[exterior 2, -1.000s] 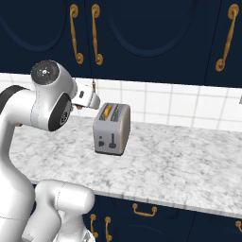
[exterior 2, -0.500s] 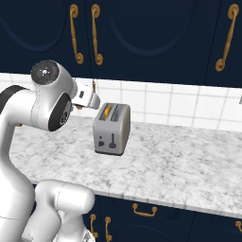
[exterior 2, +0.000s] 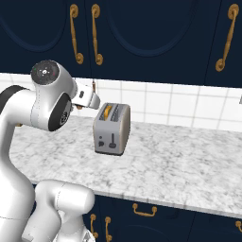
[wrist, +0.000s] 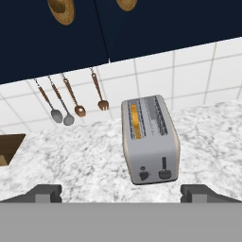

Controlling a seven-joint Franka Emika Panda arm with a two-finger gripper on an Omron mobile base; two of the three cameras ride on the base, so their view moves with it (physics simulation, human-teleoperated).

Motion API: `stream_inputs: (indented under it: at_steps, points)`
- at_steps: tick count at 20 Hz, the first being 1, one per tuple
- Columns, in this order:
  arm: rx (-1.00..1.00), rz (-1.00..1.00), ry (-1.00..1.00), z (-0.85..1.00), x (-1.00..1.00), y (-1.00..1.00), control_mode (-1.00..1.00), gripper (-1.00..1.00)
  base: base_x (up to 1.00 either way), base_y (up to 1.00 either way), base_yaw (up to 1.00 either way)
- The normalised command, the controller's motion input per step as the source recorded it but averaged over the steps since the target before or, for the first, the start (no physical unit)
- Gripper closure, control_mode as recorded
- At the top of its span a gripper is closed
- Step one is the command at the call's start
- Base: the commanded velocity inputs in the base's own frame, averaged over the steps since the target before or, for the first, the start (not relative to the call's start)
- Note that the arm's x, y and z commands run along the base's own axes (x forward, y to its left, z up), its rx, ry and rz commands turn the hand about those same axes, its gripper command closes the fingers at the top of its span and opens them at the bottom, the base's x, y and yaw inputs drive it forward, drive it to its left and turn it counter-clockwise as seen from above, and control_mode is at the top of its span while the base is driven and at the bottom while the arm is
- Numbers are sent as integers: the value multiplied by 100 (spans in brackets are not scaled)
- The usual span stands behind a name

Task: Start the toaster. Once the lever pops up, take the bread to the plate on the dining counter.

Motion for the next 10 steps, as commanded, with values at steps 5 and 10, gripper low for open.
stream_inputs:
  at_steps: [5,10]
  points:
    - [0,0,0,0,0,0,-100,-100,0,0,0]
    - [0,0,0,0,0,0,-100,-100,0,0,0]
